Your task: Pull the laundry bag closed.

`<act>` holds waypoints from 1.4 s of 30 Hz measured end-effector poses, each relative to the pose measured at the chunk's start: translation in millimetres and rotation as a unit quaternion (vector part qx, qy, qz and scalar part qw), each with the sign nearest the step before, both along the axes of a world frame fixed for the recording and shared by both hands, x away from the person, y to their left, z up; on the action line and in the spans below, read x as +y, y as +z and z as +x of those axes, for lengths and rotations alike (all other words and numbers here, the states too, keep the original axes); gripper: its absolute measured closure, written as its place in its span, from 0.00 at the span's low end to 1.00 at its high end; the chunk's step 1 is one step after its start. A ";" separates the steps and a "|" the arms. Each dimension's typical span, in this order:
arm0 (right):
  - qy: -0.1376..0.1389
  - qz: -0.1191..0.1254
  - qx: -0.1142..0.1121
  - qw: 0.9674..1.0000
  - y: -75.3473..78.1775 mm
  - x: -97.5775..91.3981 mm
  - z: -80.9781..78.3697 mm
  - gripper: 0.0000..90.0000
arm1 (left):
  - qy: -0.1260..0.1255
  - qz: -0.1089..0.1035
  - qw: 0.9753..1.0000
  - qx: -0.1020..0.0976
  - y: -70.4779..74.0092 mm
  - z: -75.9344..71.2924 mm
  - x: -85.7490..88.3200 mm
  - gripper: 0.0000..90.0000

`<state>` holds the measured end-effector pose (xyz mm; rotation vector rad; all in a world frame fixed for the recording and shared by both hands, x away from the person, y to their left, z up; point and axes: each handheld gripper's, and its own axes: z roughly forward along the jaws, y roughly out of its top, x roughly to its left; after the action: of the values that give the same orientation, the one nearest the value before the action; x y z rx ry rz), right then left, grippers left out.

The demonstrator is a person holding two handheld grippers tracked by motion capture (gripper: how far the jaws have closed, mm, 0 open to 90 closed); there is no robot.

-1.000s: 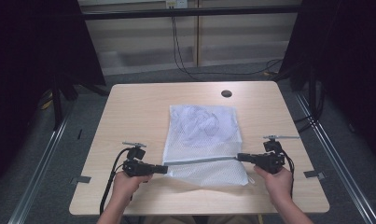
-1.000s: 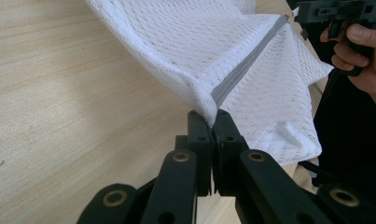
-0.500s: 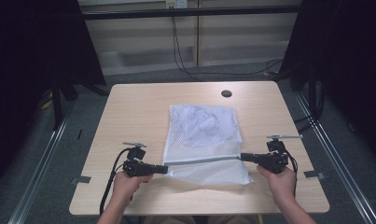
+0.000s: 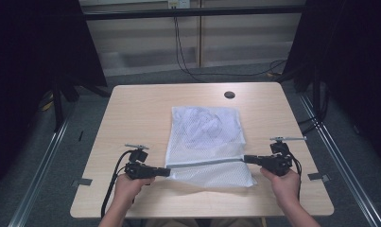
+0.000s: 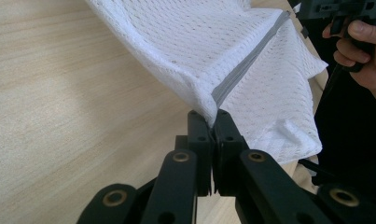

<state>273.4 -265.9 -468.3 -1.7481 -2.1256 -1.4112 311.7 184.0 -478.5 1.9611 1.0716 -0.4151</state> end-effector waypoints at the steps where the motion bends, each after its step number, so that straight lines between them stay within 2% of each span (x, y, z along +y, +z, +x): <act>1: 0.000 0.000 0.000 1.000 0.1 0.0 0.0 0.96 | -0.002 0.002 1.000 -0.003 -0.2 0.4 0.3 0.98; 10: 0.001 0.000 -0.001 1.000 0.0 0.1 -0.3 0.96 | -0.003 0.003 1.000 -0.003 -0.1 0.5 0.3 0.98; 12: 0.001 -0.001 0.000 1.000 -0.1 0.1 -0.5 0.96 | -0.001 0.000 1.000 0.003 0.0 0.0 -0.2 0.98; 21: -0.002 -0.012 -0.002 1.000 0.1 -0.3 -1.6 0.96 | 0.001 0.006 1.000 -0.001 0.1 0.7 2.9 0.98; 22: -0.004 -0.007 0.000 1.000 0.0 -1.8 -1.9 0.96 | 0.005 0.001 1.000 0.005 0.2 0.2 3.6 0.98; 23: -0.006 -0.007 0.001 1.000 -0.3 -3.1 -2.3 0.96 | 0.004 0.002 1.000 0.000 -0.3 0.7 4.8 0.98; 42: -0.010 -0.010 -0.001 1.000 -0.3 -6.3 -4.1 0.96 | 0.004 0.004 1.000 0.003 -0.2 0.4 5.0 0.98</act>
<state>269.3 -272.2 -468.6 -1.7798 -2.1379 -1.4021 312.0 189.0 -478.7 1.9629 1.0854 -0.4147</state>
